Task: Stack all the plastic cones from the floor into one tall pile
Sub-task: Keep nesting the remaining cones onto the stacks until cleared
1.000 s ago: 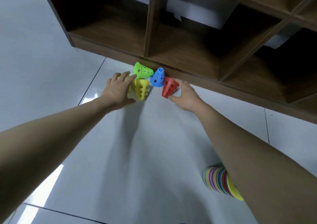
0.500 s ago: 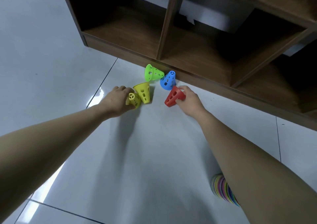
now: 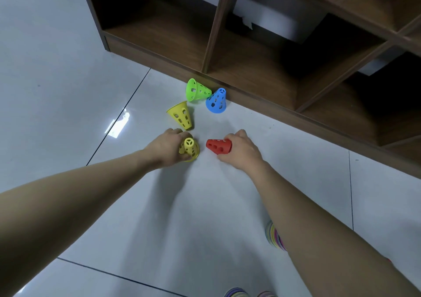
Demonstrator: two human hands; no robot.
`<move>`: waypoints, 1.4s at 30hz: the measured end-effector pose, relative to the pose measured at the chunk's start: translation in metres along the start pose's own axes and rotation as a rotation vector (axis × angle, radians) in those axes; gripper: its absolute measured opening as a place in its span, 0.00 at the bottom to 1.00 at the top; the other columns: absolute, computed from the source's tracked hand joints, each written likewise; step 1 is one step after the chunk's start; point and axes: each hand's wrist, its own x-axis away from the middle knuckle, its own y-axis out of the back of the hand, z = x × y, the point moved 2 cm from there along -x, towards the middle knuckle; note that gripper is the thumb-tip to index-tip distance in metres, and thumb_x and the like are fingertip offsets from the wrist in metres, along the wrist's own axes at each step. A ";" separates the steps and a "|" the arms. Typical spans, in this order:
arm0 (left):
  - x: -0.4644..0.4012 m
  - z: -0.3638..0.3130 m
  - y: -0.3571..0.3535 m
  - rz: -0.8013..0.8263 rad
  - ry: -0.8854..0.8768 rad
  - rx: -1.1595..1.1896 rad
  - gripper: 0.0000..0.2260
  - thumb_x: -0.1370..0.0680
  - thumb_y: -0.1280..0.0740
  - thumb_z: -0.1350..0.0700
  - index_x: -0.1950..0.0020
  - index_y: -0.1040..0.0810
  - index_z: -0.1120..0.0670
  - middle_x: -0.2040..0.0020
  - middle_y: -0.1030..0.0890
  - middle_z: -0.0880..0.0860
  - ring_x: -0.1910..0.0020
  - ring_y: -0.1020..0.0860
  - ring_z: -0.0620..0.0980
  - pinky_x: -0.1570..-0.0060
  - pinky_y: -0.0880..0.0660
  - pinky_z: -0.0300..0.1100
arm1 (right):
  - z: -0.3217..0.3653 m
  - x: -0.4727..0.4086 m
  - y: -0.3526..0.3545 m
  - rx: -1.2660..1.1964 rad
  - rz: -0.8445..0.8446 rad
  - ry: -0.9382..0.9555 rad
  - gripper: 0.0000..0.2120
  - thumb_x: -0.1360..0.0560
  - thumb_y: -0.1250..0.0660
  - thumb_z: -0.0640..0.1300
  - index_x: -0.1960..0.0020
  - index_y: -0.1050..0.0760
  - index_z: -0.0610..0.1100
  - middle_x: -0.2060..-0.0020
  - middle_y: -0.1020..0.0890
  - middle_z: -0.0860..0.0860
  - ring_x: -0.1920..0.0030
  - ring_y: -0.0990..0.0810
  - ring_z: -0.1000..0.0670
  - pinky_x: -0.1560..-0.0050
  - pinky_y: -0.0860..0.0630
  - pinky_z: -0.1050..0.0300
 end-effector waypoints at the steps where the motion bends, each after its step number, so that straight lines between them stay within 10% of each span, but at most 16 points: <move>1: 0.001 -0.004 -0.002 0.010 -0.025 -0.033 0.27 0.27 0.27 0.43 0.31 0.28 0.51 0.40 0.22 0.54 0.39 0.27 0.57 0.41 0.27 0.50 | 0.001 0.002 -0.001 0.071 0.016 0.005 0.24 0.31 0.27 0.57 0.39 0.27 0.49 0.44 0.30 0.49 0.43 0.25 0.45 0.41 0.26 0.50; 7: 0.018 -0.042 -0.014 -0.069 -0.131 -0.051 0.21 0.23 0.32 0.39 0.43 0.29 0.55 0.56 0.27 0.51 0.54 0.29 0.53 0.55 0.30 0.47 | -0.014 0.024 0.015 0.096 -0.031 -0.009 0.20 0.32 0.28 0.58 0.46 0.26 0.48 0.50 0.21 0.49 0.46 0.23 0.45 0.46 0.27 0.52; 19: 0.058 -0.192 0.006 -0.039 -0.462 0.238 0.23 0.25 0.39 0.31 0.43 0.33 0.48 0.51 0.21 0.50 0.52 0.22 0.52 0.52 0.24 0.52 | -0.116 0.155 0.136 -0.036 -0.603 0.161 0.26 0.34 0.22 0.59 0.40 0.20 0.48 0.50 0.28 0.53 0.47 0.34 0.53 0.46 0.35 0.62; 42: 0.093 -0.306 -0.047 0.112 -0.768 0.143 0.23 0.21 0.33 0.42 0.31 0.32 0.51 0.38 0.23 0.49 0.40 0.25 0.49 0.42 0.27 0.48 | -0.213 0.333 0.042 -0.500 -0.626 -0.282 0.21 0.31 0.25 0.59 0.43 0.25 0.51 0.50 0.24 0.64 0.48 0.25 0.64 0.48 0.31 0.69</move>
